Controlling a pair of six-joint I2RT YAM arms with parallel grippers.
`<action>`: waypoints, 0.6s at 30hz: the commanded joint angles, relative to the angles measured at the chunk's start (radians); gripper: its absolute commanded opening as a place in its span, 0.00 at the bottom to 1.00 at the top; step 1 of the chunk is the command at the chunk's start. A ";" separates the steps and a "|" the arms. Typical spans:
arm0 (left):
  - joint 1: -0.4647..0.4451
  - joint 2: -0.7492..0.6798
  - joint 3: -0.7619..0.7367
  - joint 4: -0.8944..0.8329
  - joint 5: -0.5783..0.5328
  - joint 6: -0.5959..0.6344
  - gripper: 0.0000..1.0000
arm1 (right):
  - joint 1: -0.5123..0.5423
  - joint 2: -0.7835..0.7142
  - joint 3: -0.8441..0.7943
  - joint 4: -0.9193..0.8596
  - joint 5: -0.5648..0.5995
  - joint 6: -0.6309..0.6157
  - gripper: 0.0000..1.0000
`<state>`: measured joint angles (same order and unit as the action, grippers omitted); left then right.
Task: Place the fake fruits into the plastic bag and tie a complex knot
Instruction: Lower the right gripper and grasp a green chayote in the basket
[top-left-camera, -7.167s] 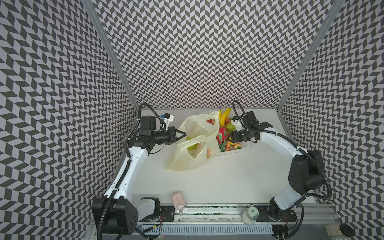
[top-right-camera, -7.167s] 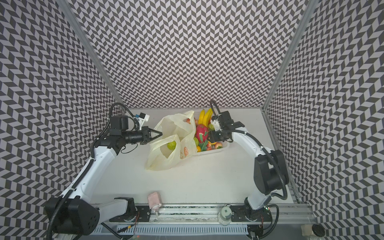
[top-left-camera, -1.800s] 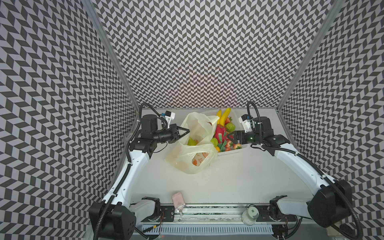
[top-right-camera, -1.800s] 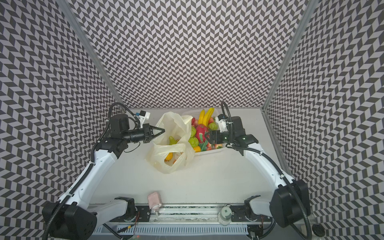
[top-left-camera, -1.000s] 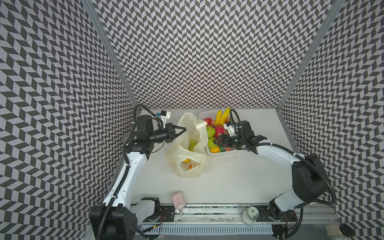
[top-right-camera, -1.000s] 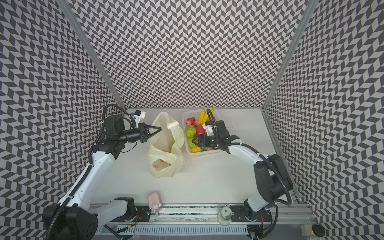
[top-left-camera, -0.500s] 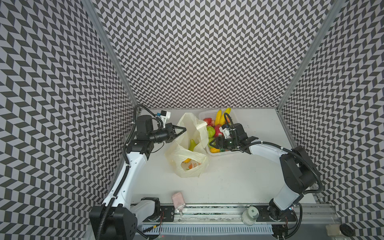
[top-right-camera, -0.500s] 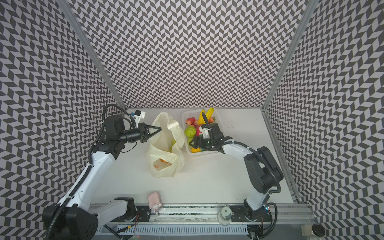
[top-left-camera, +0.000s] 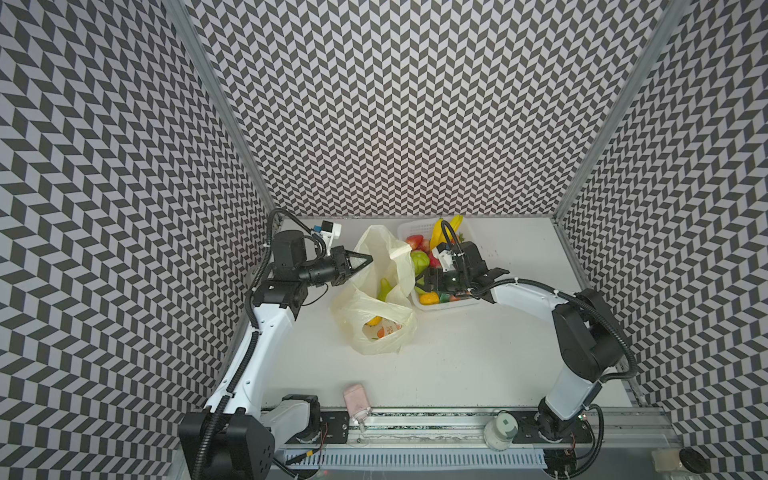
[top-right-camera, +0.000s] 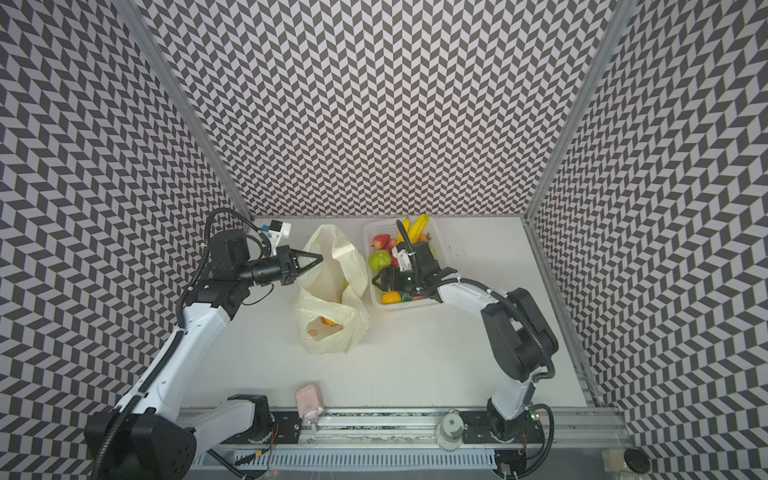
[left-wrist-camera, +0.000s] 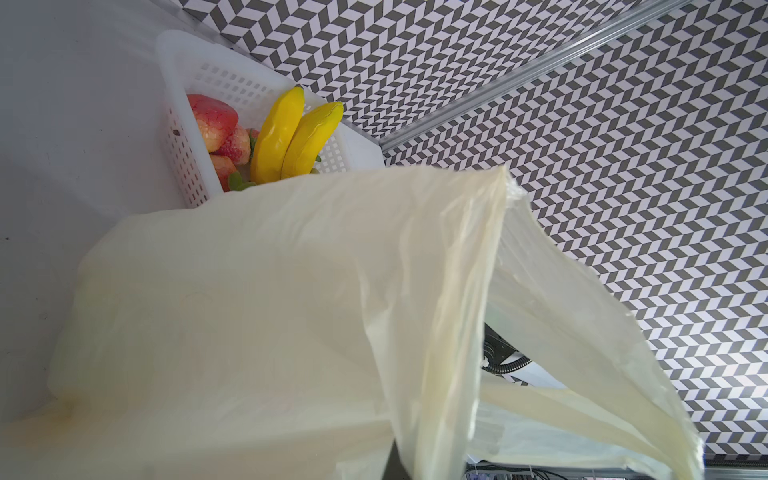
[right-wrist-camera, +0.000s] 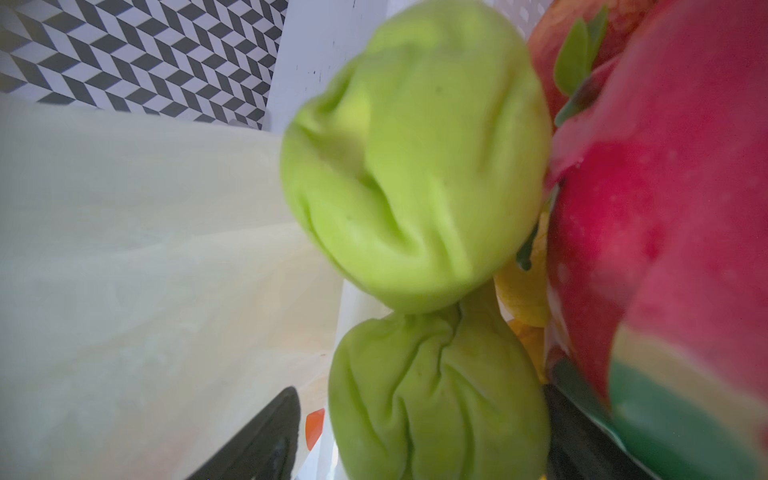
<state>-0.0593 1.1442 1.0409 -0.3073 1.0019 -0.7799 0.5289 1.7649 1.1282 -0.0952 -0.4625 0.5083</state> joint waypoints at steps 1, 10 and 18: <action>-0.005 -0.014 -0.005 0.018 0.009 0.005 0.00 | 0.012 0.044 0.031 0.048 0.031 -0.021 0.86; -0.007 -0.015 -0.005 0.009 0.005 0.012 0.00 | 0.020 0.089 0.051 0.044 0.066 -0.017 0.84; -0.010 -0.020 -0.005 -0.001 0.001 0.019 0.00 | 0.019 0.090 0.049 0.083 0.115 0.003 0.74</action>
<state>-0.0650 1.1442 1.0409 -0.3088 1.0008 -0.7773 0.5457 1.8484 1.1671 -0.0746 -0.3996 0.5034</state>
